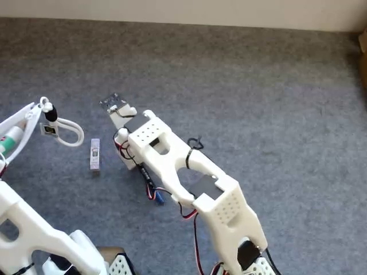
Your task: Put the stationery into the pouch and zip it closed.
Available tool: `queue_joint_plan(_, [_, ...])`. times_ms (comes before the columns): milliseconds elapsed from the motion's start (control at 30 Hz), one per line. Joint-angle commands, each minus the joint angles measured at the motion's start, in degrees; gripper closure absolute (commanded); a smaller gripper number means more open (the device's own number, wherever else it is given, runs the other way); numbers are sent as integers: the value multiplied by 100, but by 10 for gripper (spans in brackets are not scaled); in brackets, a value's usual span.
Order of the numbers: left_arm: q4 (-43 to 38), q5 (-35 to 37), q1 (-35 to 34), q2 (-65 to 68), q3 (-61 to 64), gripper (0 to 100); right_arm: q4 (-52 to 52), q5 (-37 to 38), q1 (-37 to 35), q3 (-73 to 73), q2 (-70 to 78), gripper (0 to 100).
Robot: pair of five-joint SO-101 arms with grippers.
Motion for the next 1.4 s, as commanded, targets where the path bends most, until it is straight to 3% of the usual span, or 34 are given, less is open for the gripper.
queue_joint_plan(0, [-114,44,163,-4,-57,989,198,211,233,-66,-303,991])
queue_joint_plan(500, [-88,44,295,-4,-48,989,532,229,163,-66,-479,991])
queue_joint_plan(733, [-70,44,778,-4,-48,989,532,211,154,-13,-1130,991])
queue_joint_plan(900, [-70,53,1051,-4,-48,989,585,-510,127,4,-1525,991])
queue_joint_plan(1367, [-70,35,2105,-4,-75,989,901,-527,-92,-40,-1684,991])
